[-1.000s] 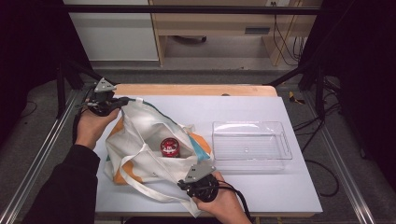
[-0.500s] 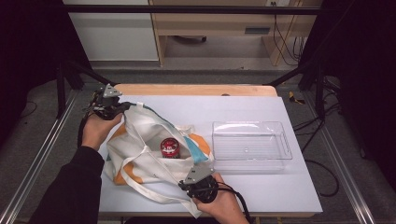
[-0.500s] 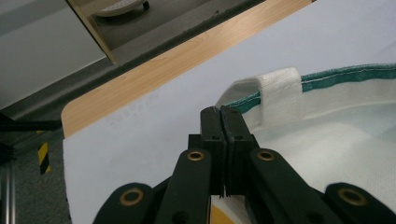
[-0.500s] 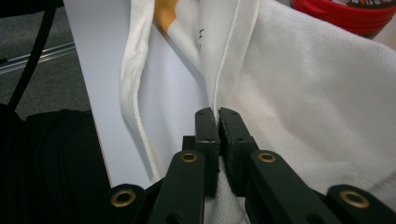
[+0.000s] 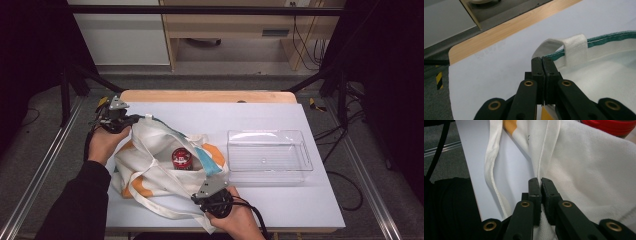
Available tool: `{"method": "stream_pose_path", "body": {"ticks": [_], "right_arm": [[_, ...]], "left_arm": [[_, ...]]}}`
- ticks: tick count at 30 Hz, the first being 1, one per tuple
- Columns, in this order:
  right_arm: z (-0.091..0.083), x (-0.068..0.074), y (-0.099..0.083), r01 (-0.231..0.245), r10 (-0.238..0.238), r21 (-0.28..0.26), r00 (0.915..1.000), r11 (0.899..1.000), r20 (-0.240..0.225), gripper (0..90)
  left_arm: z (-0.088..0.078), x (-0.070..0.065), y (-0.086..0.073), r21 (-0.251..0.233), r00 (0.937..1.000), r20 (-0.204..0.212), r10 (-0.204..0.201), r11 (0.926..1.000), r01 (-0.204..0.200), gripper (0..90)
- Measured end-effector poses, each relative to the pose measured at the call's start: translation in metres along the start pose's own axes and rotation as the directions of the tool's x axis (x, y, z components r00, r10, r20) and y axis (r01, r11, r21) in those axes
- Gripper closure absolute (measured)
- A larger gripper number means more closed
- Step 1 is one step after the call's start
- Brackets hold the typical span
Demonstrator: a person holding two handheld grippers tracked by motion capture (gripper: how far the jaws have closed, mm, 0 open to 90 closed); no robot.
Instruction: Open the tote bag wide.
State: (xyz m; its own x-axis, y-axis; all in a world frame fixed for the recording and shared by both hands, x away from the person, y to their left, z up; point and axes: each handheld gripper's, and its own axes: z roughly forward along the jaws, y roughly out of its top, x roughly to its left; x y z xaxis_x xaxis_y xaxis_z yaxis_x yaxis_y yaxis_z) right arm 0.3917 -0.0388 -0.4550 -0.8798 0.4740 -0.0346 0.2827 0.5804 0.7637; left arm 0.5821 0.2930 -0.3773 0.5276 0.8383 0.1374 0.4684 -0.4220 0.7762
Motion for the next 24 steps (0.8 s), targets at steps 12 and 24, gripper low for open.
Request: {"method": "stream_pose_path", "body": {"ticks": [12,24], "right_arm": [[0.002,0.006,0.0,0.036,-0.036,0.02,0.9993,0.999,0.004,87.4],[0.0,0.007,0.0,0.034,-0.034,0.011,0.9994,0.999,-0.007,84.3]], "left_arm": [[0.007,-0.001,-0.017,-0.008,0.9998,-0.012,-0.013,0.9999,0.013,89.0],[0.003,-0.007,-0.018,-0.035,0.9992,-0.028,-0.028,0.999,0.027,87.8]]}}
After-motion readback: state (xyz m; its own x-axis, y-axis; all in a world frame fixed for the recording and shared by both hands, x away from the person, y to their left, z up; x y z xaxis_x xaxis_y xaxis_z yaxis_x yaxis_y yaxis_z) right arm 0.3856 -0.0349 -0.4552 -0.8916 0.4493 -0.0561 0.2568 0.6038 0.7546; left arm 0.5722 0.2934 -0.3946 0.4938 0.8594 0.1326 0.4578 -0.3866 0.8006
